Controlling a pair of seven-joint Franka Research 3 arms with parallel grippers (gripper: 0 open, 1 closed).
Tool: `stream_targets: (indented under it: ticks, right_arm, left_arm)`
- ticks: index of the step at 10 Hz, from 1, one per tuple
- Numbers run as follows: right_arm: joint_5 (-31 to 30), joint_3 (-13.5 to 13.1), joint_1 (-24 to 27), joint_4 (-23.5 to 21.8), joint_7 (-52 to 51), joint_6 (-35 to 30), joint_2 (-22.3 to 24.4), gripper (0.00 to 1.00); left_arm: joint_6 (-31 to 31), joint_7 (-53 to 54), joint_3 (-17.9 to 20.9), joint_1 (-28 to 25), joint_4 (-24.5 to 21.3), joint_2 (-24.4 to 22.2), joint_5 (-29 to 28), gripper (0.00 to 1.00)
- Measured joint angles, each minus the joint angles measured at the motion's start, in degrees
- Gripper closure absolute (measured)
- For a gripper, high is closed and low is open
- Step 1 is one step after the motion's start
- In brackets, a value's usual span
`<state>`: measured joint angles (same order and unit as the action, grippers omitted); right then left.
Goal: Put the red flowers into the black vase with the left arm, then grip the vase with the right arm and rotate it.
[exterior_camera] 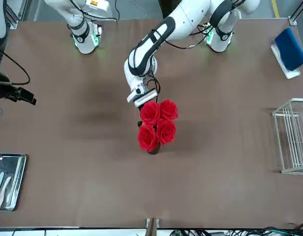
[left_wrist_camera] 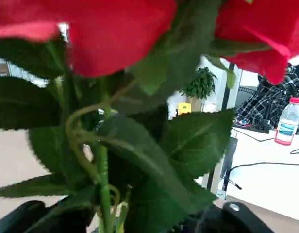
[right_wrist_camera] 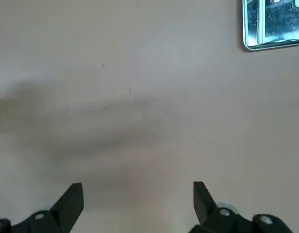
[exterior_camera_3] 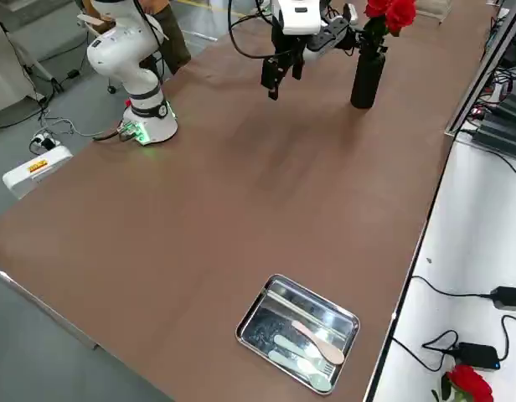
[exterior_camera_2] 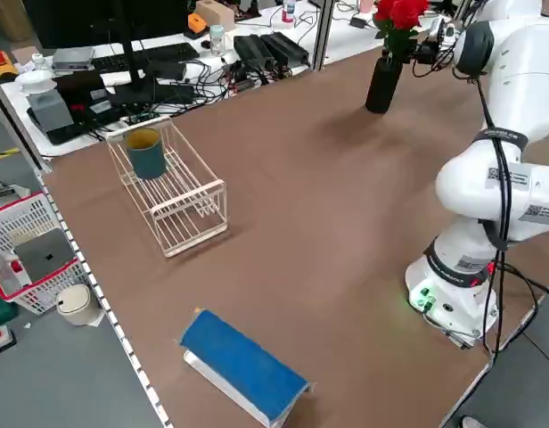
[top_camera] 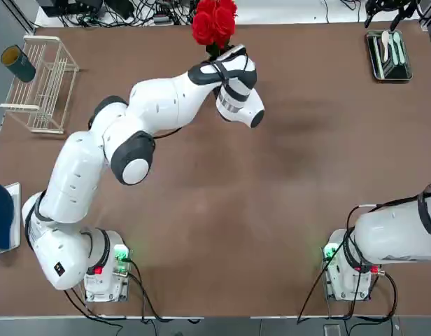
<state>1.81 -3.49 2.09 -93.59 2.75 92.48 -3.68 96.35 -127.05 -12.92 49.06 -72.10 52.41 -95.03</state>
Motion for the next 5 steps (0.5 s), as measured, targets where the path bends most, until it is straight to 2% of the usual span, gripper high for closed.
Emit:
stream_targets:
  ticks: [3, 5]
  right_arm:
    - [0.0, 0.0, 0.0, -0.1, 0.0, 0.0, 0.0, 0.0]
    - [0.0, 0.0, 0.0, -0.1, 0.0, 0.0, 0.0, 0.0]
  left_arm:
    - [0.0, -0.5, 0.1, 0.6, 0.0, 0.1, 0.0, 0.15]
    - [0.0, -1.1, 0.3, 0.6, 0.0, 0.1, 0.0, 0.1]
